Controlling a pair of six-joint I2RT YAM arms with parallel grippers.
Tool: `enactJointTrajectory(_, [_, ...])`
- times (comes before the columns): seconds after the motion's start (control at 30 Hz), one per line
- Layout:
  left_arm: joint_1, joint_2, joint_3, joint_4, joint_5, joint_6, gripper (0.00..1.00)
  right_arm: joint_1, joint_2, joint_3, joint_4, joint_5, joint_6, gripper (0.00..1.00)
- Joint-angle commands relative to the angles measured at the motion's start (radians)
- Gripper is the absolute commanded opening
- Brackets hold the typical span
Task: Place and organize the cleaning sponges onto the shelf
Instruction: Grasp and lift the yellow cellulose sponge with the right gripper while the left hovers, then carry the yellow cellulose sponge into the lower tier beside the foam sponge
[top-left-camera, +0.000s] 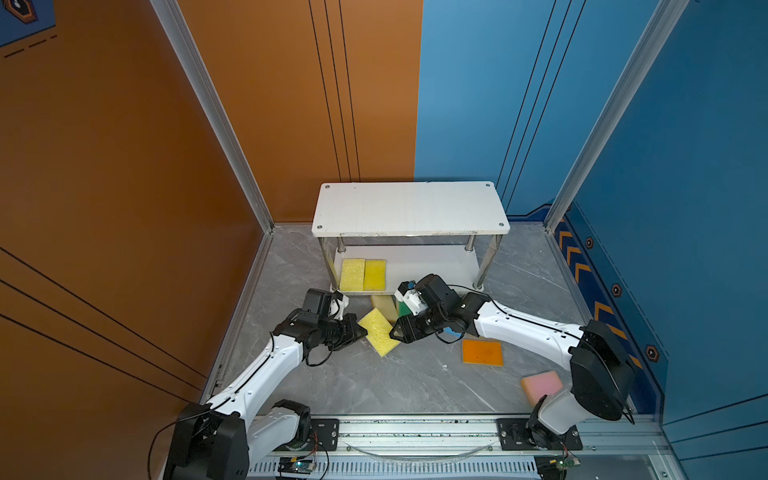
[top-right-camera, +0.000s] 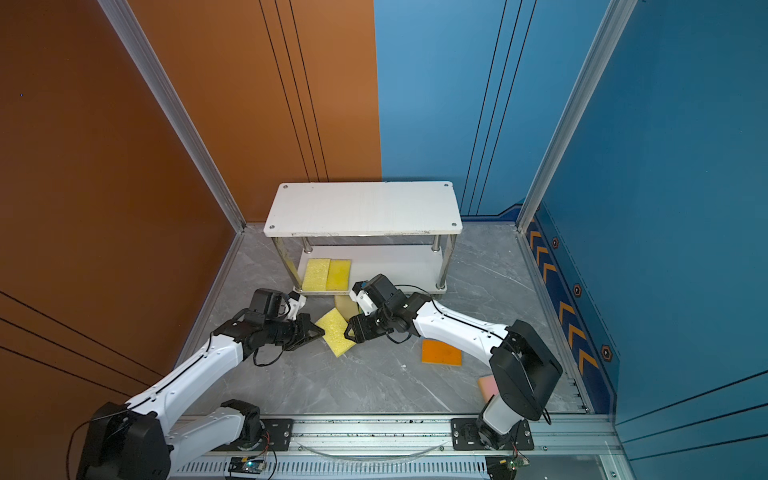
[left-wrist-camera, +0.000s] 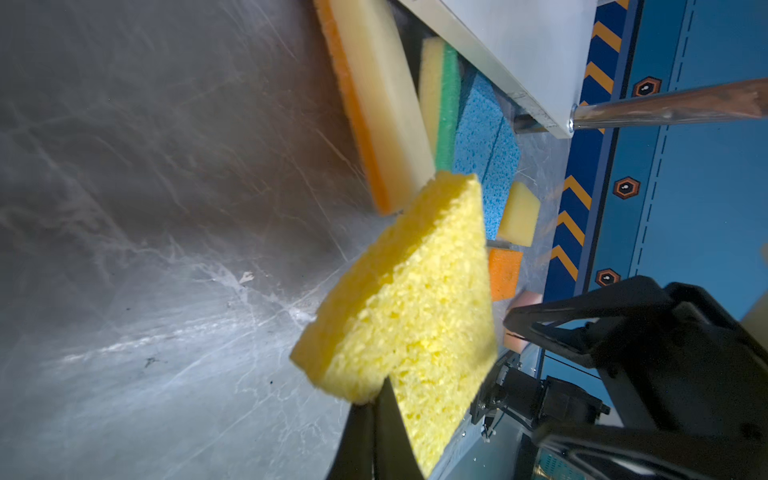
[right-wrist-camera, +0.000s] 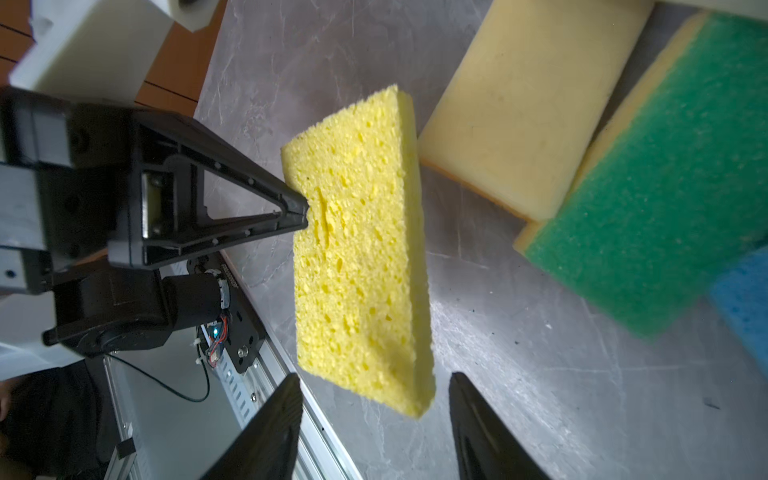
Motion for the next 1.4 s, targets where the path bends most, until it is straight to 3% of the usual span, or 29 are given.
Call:
enactJointTrajectory(0.0, [-0.008,-0.014,0.028,-0.047,0.061,0.032,0.0,0.007,-0.015,0.002,-0.067,-0.026,-0.045,0.59])
enactJointTrajectory(0.37, [-0.013,-0.024,0.032,-0.047,0.062,0.025,0.0,0.017,-0.005,0.006,-0.065,-0.004,-0.044,0.52])
enactJointTrajectory(0.7, [-0.019,-0.027,0.032,-0.047,0.054,0.024,0.0,0.024,-0.009,0.003,-0.057,0.023,-0.032,0.14])
enactJointTrajectory(0.93, [-0.019,-0.037,0.032,-0.047,0.046,0.016,0.0,0.029,-0.02,-0.012,-0.034,0.043,-0.007,0.01])
enactJointTrajectory(1.07, [-0.013,-0.053,0.028,-0.049,0.038,0.007,0.31,0.011,-0.037,-0.035,-0.014,0.07,0.022,0.0])
enactJointTrajectory(1.2, [0.0,-0.087,0.029,-0.054,0.031,-0.004,0.55,-0.029,-0.072,-0.072,0.036,0.092,0.075,0.0])
enactJointTrajectory(1.37, [0.038,-0.16,0.033,-0.067,0.017,-0.027,0.73,-0.092,-0.119,-0.11,0.116,0.152,0.164,0.0])
